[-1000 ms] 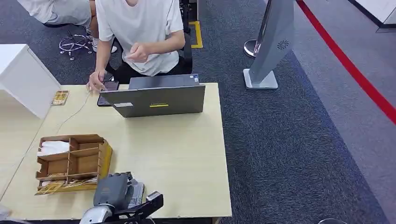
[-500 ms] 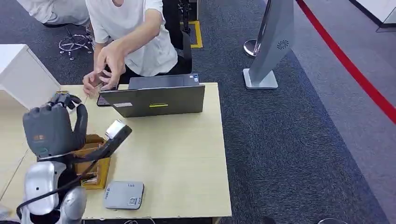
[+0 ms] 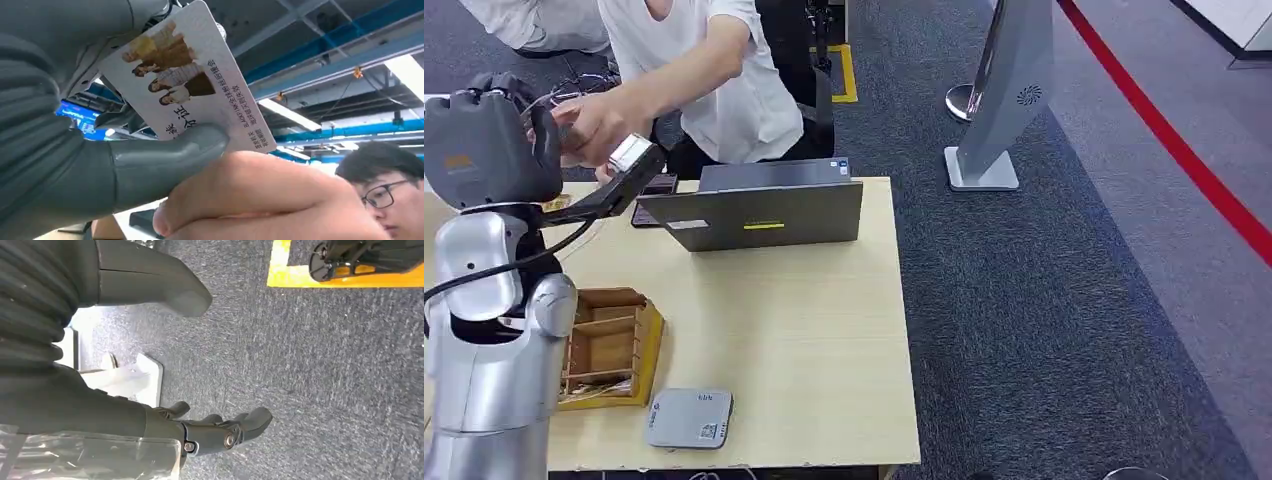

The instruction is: Pass the card to the sensor for recognition and then transmit it.

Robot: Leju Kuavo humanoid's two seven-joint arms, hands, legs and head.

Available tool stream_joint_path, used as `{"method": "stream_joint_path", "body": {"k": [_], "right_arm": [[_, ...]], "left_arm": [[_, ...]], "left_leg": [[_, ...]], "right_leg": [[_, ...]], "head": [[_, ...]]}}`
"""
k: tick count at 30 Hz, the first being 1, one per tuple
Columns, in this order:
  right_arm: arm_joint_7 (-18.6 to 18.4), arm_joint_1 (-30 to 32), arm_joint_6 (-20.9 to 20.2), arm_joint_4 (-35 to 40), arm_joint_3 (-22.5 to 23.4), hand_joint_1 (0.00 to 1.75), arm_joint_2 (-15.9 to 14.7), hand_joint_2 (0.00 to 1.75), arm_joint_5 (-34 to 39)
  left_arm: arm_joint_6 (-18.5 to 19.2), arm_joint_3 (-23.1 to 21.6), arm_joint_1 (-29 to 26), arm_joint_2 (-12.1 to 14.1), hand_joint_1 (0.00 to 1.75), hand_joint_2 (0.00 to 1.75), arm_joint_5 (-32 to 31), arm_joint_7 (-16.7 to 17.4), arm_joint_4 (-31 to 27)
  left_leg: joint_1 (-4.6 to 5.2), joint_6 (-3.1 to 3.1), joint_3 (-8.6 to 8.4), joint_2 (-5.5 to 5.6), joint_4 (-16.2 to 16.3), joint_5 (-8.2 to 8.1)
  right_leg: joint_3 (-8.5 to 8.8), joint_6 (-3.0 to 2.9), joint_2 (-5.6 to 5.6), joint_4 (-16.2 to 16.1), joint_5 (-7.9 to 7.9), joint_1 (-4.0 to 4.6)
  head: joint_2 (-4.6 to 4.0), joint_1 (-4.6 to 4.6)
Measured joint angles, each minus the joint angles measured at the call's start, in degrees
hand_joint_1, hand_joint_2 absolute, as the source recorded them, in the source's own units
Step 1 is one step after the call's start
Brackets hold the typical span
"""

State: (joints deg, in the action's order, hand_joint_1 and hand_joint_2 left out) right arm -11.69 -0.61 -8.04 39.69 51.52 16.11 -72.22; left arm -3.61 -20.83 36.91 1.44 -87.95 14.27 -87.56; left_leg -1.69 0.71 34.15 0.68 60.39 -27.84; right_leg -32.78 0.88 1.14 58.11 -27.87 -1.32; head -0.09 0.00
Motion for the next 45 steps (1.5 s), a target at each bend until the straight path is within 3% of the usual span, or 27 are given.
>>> {"method": "stream_joint_path", "body": {"k": [36,37,39,41,45], "right_arm": [[0.1,0.2,0.0,-1.0,1.4,0.0,0.0,1.75,0.0],[0.1,0.2,0.0,-0.9,1.4,0.0,0.0,1.75,0.0],[0.1,0.2,0.2,-0.9,1.4,0.0,0.0,1.75,0.0],[0.1,0.2,0.5,-0.9,1.4,0.0,0.0,1.75,0.0],[-0.5,0.3,-0.3,-0.4,1.4,0.0,0.0,1.75,1.1]], "left_arm": [[0.0,0.0,0.5,0.0,1.75,1.75,0.0,-0.1,4.5],[0.0,0.0,0.5,0.0,0.0,1.75,0.0,-0.1,4.5],[0.0,0.1,0.3,-0.4,0.0,1.75,0.2,-1.4,4.5],[2.1,1.4,-1.4,-2.0,0.0,1.75,0.1,-4.9,2.1],[5.2,2.3,-5.3,-4.1,0.0,1.75,0.0,-6.1,-4.0]], "left_leg": [[0.0,-0.02,0.51,-0.25,-0.1,-0.03],[0.0,-0.02,0.51,-0.25,-0.1,-0.03],[0.0,-0.02,0.51,-0.26,-0.1,-0.03],[0.0,-0.02,0.51,-0.16,-0.1,-0.03],[0.01,-0.02,0.52,-0.16,-0.1,-0.06]], "right_leg": [[-0.65,-0.01,0.25,0.0,0.0,0.0],[-0.66,-0.01,0.26,0.0,0.0,0.0],[-0.66,-0.01,0.26,0.0,0.0,0.0],[-0.6,-0.01,0.2,0.0,-0.01,0.0],[-0.6,0.01,0.19,0.0,-0.03,-0.01]], "head": [[0.02,0.0],[0.0,0.0],[0.0,-0.02],[0.0,0.0],[0.0,-0.04]]}}
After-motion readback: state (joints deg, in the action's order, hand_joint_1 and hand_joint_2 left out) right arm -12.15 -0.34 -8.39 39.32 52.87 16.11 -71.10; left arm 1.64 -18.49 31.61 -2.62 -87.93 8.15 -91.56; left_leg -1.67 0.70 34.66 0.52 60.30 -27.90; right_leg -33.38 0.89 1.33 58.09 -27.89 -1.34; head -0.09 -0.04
